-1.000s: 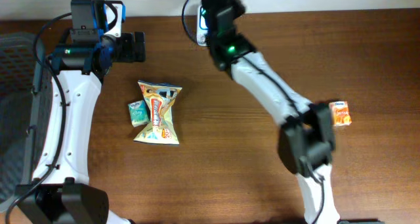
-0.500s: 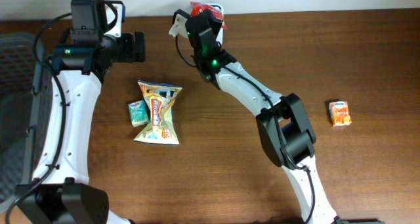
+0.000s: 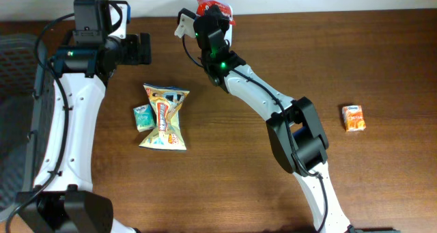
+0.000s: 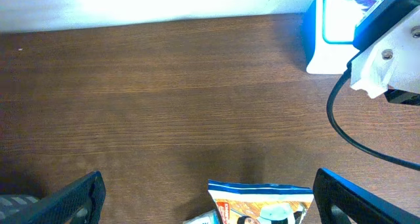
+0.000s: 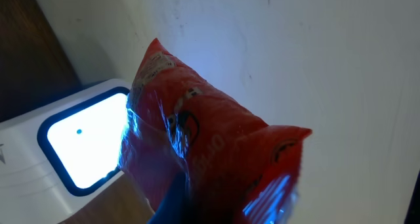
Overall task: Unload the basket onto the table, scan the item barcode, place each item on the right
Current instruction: 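Lift the red chip bag and hold it to the scanner, then carry the red bag right and drop it beside the orange pack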
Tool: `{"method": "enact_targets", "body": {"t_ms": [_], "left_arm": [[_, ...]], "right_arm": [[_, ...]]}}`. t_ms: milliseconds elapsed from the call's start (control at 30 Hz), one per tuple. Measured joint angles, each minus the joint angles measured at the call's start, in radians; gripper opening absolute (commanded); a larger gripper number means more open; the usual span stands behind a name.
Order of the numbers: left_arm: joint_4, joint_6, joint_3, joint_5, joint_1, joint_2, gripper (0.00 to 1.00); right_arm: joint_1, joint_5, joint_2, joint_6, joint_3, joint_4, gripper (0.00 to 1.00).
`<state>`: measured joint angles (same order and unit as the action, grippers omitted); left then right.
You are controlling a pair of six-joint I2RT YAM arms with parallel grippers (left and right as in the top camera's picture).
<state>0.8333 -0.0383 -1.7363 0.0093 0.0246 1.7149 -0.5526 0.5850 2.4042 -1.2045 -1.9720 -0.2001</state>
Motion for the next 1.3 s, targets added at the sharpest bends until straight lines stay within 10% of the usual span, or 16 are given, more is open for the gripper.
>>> {"method": "enact_targets", "body": {"t_ms": [500,1000,1300], "left_arm": [[0.0,0.0,0.0,0.0,0.0,0.0,0.99],[0.0,0.0,0.0,0.0,0.0,0.0,0.99],[0.0,0.0,0.0,0.0,0.0,0.0,0.99]], "right_arm": [[0.011,-0.007,-0.048,0.113,0.0,0.034,0.04],[0.256,-0.445,-0.707,1.086,-0.008,1.193,0.04],[0.682,-0.745,-0.662,1.335,0.119,1.42,0.04]]}}
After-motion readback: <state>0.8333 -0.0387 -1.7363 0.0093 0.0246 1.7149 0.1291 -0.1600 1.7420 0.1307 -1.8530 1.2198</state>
